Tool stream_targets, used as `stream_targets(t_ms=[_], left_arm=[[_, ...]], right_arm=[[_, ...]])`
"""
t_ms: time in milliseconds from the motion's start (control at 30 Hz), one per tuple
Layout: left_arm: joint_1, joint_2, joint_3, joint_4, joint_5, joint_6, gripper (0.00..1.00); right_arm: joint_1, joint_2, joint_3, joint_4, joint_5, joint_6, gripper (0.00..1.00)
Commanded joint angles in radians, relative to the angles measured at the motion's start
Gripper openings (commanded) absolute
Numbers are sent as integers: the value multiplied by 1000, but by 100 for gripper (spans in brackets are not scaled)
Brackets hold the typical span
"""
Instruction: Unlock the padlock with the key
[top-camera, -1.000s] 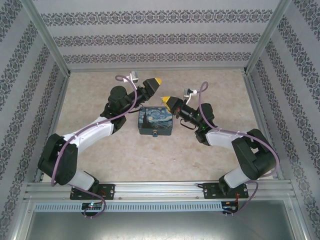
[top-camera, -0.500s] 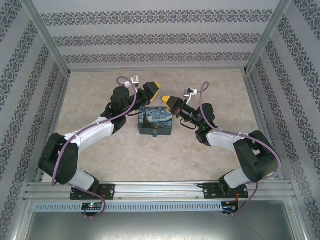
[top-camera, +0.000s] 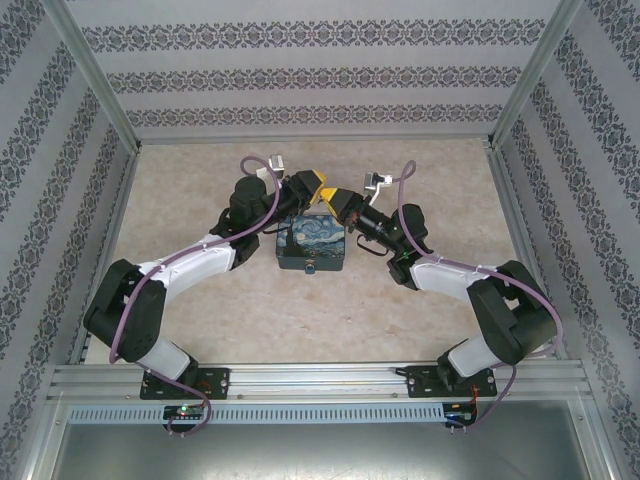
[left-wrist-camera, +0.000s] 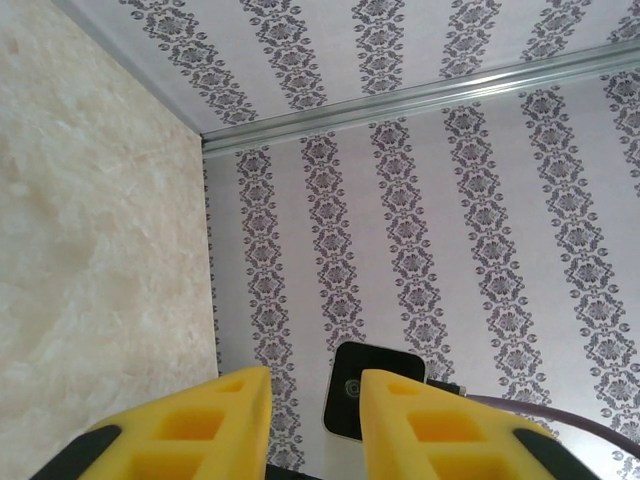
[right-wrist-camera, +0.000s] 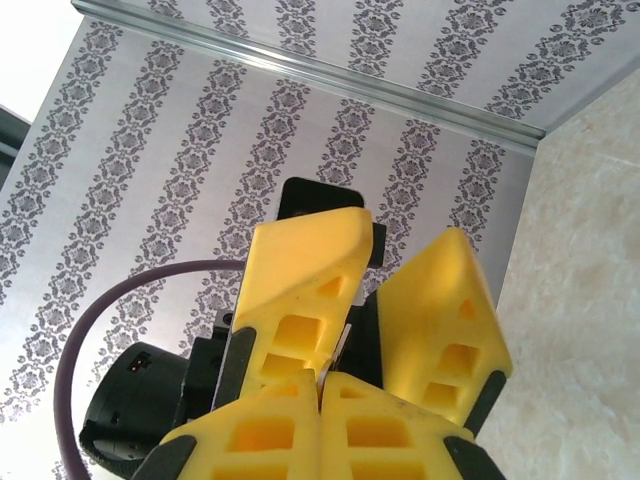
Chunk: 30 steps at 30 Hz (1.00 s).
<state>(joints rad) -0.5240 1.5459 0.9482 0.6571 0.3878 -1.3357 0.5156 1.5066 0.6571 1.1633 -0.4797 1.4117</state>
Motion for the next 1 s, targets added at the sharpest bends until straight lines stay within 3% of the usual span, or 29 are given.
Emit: stream_targets(t_ms=[0,233,667,767,800,867,967], left_arm=[[-11,6,-14,63,-22,-10,28],[-12,-5,-24,71,-62,-10,33],[-12,-3,-20,90,-68,-17,0],[-13,-3,-16,93,-62,-9,0],[-11,-2,-15,95,-59,-3,0],[-13,-9,-12,87,-56,15,0],[-11,-26,-1,58,-41,64,0]], right_arm=[[15,4,17,45,20,1,0],[15,2,-1,45,23,1,0],[15,15,-7,47,25,7,0],[14,13,-5,46,20,6,0],[10,10,-8,41,21,8,6],[-9,-6,-21,31,21,7,33],[-56,-40,-53,7,17,6,56]])
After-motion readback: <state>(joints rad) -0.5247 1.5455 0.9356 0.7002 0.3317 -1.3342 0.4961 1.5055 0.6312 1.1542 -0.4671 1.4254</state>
